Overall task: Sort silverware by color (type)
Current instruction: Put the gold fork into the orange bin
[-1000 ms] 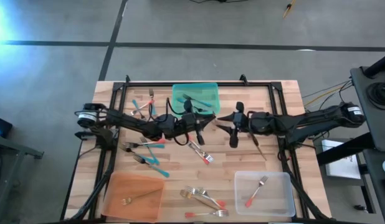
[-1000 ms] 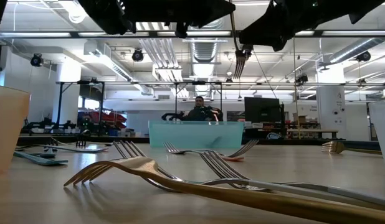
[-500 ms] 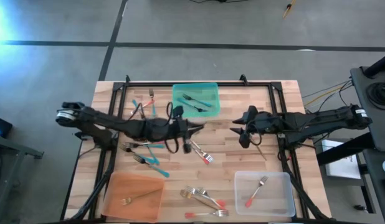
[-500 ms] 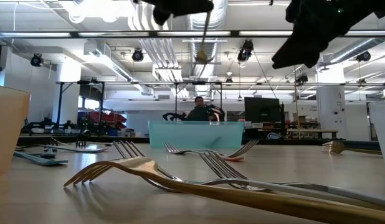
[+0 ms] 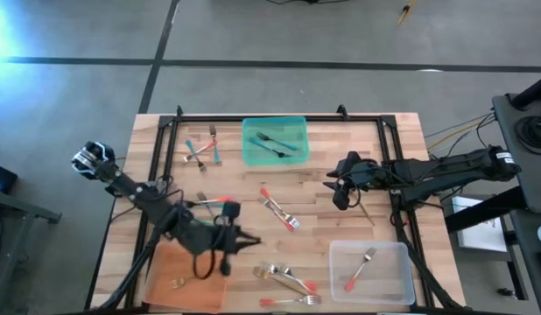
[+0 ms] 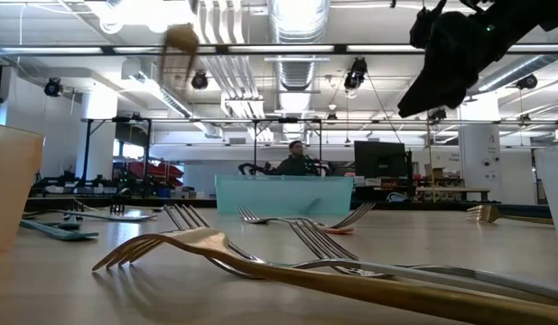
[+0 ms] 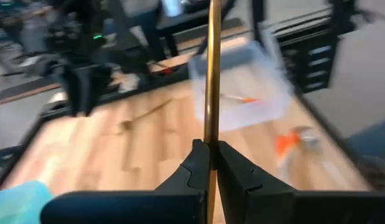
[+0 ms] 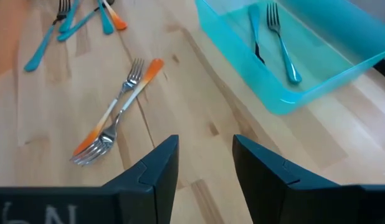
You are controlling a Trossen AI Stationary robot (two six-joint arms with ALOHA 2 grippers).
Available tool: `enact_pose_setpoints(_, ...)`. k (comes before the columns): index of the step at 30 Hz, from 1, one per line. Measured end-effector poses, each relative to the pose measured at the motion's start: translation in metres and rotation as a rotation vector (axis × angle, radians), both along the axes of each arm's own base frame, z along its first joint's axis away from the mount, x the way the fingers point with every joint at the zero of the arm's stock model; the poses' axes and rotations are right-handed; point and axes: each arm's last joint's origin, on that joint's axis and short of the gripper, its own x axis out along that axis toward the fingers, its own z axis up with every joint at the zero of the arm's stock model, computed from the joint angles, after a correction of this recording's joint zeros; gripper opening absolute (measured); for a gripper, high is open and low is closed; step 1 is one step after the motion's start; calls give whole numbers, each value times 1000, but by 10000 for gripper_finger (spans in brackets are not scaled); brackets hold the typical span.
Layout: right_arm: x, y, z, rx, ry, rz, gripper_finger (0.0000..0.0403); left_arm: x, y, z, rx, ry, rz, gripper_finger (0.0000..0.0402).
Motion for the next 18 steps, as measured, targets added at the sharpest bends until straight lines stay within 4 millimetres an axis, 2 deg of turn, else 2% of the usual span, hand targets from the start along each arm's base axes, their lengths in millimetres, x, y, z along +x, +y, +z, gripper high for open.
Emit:
enact_pose_setpoints(5,2,0,-4,-1,24,0,145,-16,-19,30,-123,39,-23,0)
enact_pose_setpoints(9,5,0,-7,-1,44,-1,141,-29,-34,50,-188,222,22,0)
enact_pose_setpoints(12,7,0,-11,18,57,-19,136,-39,-45,53,-206,408,134,0)
enact_pose_setpoints(18,13,1,-21,59,97,-60,136,-49,-68,46,-92,699,345,0)
